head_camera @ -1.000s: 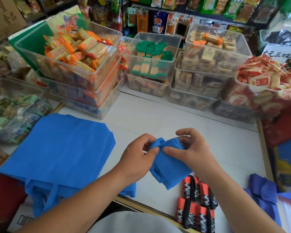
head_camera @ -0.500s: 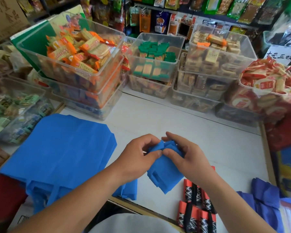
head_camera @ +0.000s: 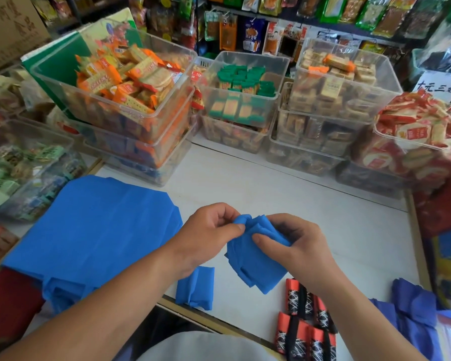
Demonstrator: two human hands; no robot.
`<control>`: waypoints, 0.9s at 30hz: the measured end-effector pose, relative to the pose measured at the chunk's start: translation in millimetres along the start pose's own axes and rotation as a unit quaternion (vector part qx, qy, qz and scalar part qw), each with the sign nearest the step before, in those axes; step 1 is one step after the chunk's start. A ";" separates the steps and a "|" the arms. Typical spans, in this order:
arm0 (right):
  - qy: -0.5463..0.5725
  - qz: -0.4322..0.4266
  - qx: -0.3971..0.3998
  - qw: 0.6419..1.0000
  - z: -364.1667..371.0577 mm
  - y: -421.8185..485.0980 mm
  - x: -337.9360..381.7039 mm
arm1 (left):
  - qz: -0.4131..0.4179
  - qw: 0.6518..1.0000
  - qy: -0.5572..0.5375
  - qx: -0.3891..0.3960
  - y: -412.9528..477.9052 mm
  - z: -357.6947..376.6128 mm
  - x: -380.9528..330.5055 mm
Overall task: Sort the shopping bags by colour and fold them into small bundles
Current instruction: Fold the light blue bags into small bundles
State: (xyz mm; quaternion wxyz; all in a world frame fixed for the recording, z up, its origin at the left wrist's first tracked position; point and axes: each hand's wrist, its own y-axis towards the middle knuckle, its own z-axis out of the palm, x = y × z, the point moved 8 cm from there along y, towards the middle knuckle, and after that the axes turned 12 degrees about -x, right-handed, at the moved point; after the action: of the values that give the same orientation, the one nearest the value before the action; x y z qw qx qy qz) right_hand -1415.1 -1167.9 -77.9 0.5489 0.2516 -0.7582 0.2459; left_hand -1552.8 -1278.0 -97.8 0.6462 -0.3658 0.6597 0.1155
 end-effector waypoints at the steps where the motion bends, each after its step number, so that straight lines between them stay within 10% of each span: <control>1: -0.010 -0.013 0.008 1.000 1.2 -0.3 3.0 | -0.004 1.000 -0.002 0.002 -0.9 0.8 -0.9; 27: -0.071 -0.178 -0.094 0.977 -10.0 -4.9 14.5 | 0.032 0.995 -0.029 -0.094 -13.6 16.6 -22.7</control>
State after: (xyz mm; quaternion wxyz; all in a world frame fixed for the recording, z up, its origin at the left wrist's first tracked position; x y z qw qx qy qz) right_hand -1408.7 -1166.7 -60.8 0.5496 0.3465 -0.7584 0.0529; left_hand -1533.8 -1269.7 -74.5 0.6240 -0.4002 0.6380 0.2083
